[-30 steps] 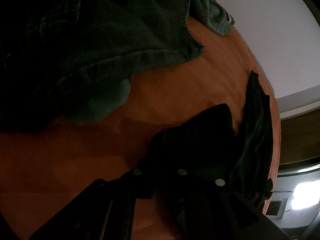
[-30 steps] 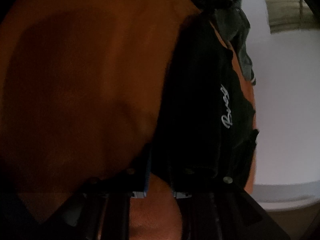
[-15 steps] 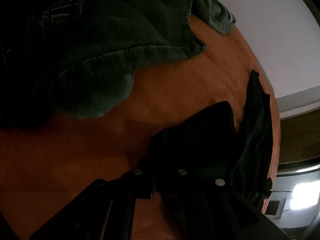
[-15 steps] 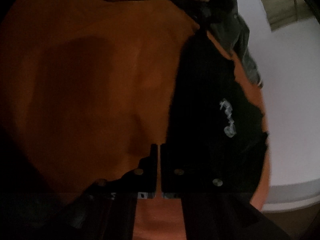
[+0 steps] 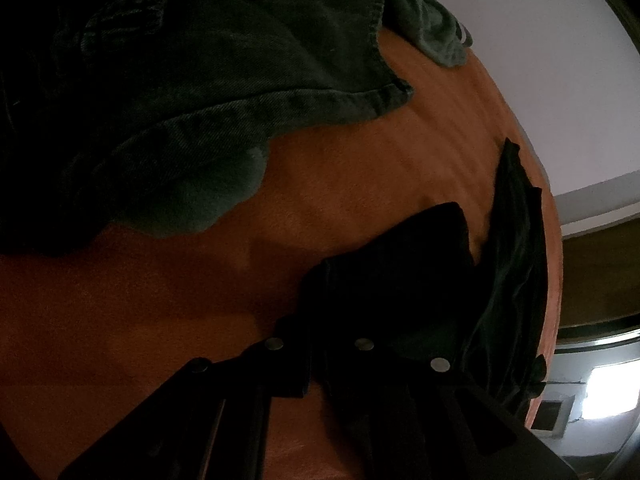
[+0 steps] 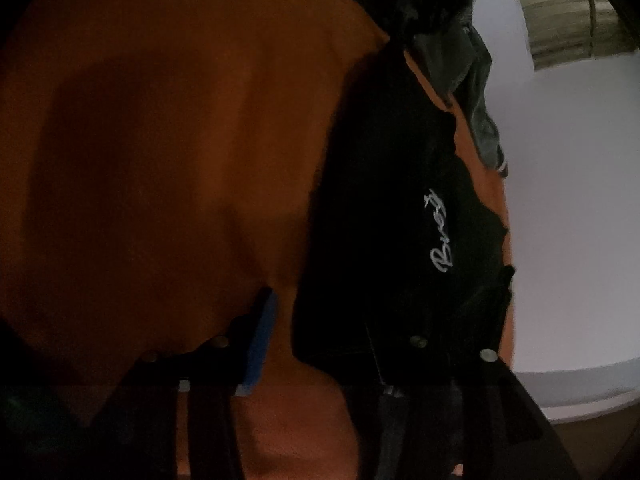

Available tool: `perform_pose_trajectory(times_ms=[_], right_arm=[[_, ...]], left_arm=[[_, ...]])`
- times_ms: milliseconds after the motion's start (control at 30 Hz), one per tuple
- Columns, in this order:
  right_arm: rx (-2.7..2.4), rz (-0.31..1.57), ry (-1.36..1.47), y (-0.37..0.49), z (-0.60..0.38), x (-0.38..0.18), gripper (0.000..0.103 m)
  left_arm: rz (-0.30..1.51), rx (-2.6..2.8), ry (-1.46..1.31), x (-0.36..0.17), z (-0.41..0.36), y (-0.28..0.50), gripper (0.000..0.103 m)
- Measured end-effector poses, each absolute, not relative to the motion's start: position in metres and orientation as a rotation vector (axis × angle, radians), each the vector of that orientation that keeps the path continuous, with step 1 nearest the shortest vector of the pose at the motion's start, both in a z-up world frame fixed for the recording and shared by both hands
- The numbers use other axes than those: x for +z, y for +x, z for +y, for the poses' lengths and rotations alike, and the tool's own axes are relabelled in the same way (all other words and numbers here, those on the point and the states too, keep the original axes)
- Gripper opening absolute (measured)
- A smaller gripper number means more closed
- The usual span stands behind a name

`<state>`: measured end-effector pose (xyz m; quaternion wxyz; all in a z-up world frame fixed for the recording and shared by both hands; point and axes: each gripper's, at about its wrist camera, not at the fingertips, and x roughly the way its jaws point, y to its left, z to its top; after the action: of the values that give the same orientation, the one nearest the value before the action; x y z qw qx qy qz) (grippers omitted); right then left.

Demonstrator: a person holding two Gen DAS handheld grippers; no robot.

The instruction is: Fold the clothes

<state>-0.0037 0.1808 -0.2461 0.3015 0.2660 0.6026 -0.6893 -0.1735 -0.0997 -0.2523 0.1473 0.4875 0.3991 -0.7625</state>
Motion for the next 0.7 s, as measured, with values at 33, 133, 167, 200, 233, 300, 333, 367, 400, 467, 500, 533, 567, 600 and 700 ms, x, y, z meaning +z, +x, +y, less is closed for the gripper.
perform_pose_trajectory(times_ms=[33, 133, 167, 200, 233, 300, 333, 367, 400, 467, 500, 533, 567, 600, 700], right_arm=[[-1.815, 1.605, 0.718, -0.003, 0.181, -0.249, 0.012], [-1.818, 1.573, 0.76, -0.008, 0.183, -0.253, 0.006], [-1.827, 1.553, 0.767, -0.008, 0.184, -0.25, 0.006], [-1.831, 1.538, 0.76, -0.007, 0.184, -0.246, 0.005], [-1.837, 1.529, 0.728, -0.002, 0.184, -0.238, 0.005], [-1.858, 1.487, 0.68, 0.008, 0.183, -0.22, 0.0], [-1.853, 1.434, 0.681, 0.012, 0.181, -0.212, 0.0], [-1.833, 1.359, 0.699, 0.016, 0.178, -0.206, 0.0], [-1.817, 1.354, 0.686, 0.021, 0.175, -0.206, 0.0], [-1.787, 1.45, 0.611, 0.033, 0.168, -0.218, 0.0], [-1.776, 1.481, 0.593, 0.036, 0.166, -0.223, 0.0], [-1.777, 1.478, 0.606, 0.035, 0.168, -0.225, 0.0], [-1.782, 1.458, 0.632, 0.031, 0.169, -0.224, 0.0], [-1.794, 1.442, 0.648, 0.028, 0.172, -0.222, 0.0], [-1.879, 1.417, 0.664, 0.014, 0.186, -0.206, 0.0]], left_arm=[[1.147, -2.193, 1.402, -0.253, -0.099, -0.173, 0.006], [1.15, -2.193, 1.393, -0.252, -0.098, -0.172, 0.006], [1.151, -2.196, 1.384, -0.251, -0.098, -0.171, 0.006], [1.156, -2.199, 1.37, -0.249, -0.099, -0.169, 0.006], [1.167, -2.207, 1.347, -0.245, -0.099, -0.166, 0.005], [1.176, -2.219, 1.306, -0.238, -0.1, -0.161, 0.005], [1.174, -2.224, 1.29, -0.235, -0.101, -0.159, 0.004], [1.168, -2.228, 1.279, -0.232, -0.101, -0.158, 0.004], [1.162, -2.231, 1.269, -0.23, -0.101, -0.157, 0.004], [1.149, -2.22, 1.273, -0.231, -0.102, -0.158, 0.004], [1.144, -2.211, 1.28, -0.234, -0.102, -0.159, 0.004], [1.147, -2.198, 1.296, -0.238, -0.101, -0.16, 0.004], [1.15, -2.186, 1.311, -0.242, -0.101, -0.16, 0.004], [1.153, -2.174, 1.327, -0.246, -0.1, -0.16, 0.004], [1.132, -2.168, 1.307, -0.242, -0.093, -0.152, 0.006]])
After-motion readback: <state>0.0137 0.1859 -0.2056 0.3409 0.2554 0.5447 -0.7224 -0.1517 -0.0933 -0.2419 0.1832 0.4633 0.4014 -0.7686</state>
